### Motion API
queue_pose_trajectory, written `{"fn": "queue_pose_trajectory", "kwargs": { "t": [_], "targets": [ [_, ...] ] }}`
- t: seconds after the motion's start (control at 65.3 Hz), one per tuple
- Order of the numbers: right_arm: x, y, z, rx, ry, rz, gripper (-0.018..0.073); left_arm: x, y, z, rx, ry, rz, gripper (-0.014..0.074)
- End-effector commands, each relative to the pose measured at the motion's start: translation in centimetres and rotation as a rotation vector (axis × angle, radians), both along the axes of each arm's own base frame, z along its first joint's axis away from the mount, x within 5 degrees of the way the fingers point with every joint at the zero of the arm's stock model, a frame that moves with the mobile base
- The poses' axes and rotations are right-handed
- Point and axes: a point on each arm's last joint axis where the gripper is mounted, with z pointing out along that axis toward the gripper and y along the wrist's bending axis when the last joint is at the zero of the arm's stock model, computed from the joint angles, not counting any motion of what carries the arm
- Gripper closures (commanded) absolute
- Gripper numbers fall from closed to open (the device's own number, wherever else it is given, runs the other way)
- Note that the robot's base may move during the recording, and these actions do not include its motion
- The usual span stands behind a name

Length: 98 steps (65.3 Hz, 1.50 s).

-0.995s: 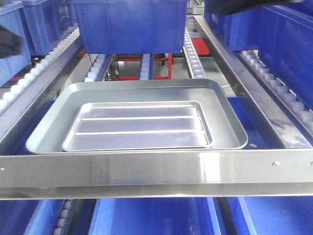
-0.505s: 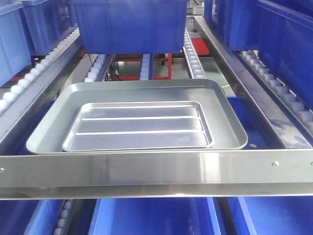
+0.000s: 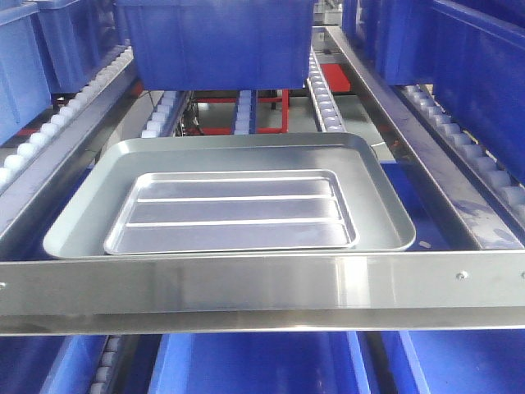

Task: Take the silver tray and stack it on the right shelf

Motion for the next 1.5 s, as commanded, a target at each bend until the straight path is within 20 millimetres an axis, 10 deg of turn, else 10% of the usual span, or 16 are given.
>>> {"fn": "queue_pose_trajectory", "kwargs": {
  "t": [0.0, 0.49, 0.872, 1.484],
  "targets": [
    [-0.2, 0.2, 1.3, 0.021, -0.082, 0.028, 0.0508, -0.1, -0.1, 1.6, -0.041, -0.090, -0.018, 0.0697],
    [-3.8, -5.2, -3.2, 0.042, -0.232, -0.379, 0.0508, -0.1, -0.1, 1.6, -0.041, -0.090, -0.018, 0.0697],
    [-4.9, -5.7, -8.7, 0.073, -0.352, -0.438, 0.0508, -0.1, -0.1, 1.6, -0.041, -0.090, -0.018, 0.0697],
    [-4.8, -5.7, -9.0, 0.056, -0.301, -0.442, 0.0508, -0.1, -0.1, 1.6, -0.041, -0.090, -0.018, 0.0697]
  ]
}}
